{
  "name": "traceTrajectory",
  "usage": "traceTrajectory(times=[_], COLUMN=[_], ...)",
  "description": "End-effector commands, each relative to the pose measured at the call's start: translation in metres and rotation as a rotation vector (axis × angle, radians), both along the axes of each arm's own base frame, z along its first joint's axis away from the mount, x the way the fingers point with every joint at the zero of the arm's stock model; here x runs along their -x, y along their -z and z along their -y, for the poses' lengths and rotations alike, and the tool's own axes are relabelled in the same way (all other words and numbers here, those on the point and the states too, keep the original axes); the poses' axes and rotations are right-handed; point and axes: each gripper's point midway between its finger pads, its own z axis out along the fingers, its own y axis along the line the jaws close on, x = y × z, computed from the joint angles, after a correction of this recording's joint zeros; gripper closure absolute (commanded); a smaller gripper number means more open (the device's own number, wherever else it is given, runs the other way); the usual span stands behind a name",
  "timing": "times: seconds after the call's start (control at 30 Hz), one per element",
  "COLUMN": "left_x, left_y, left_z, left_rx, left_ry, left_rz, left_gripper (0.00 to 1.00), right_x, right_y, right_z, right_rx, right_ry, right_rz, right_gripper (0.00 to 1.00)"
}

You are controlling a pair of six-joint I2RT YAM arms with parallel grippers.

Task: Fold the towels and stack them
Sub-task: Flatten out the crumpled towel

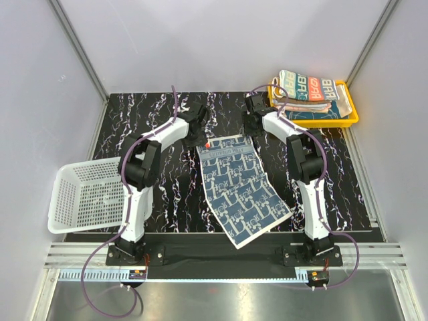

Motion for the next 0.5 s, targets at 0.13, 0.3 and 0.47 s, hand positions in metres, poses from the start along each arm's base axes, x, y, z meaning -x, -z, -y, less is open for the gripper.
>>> traceTrajectory(times=[0.13, 0.3, 0.47], left_x=[-0.017, -0.015, -0.016], left_y=[0.008, 0.020, 0.018], left_z=[0.019, 0.015, 0.012], left_rx=[0.108, 0.083, 0.069], left_ry=[-0.028, -0.043, -0.048], left_rz=[0.051, 0.010, 0.017], left_gripper=[0.46, 0.63, 0.87], right_x=[0.005, 0.004, 0.002], right_y=[0.011, 0.007, -0.001], right_z=[-0.006, -0.008, -0.008], right_rx=[-0.014, -0.023, -0.019], right_ry=[-0.015, -0.018, -0.019], right_rz=[-0.034, -0.032, -0.023], right_gripper=[0.65, 0.76, 0.85])
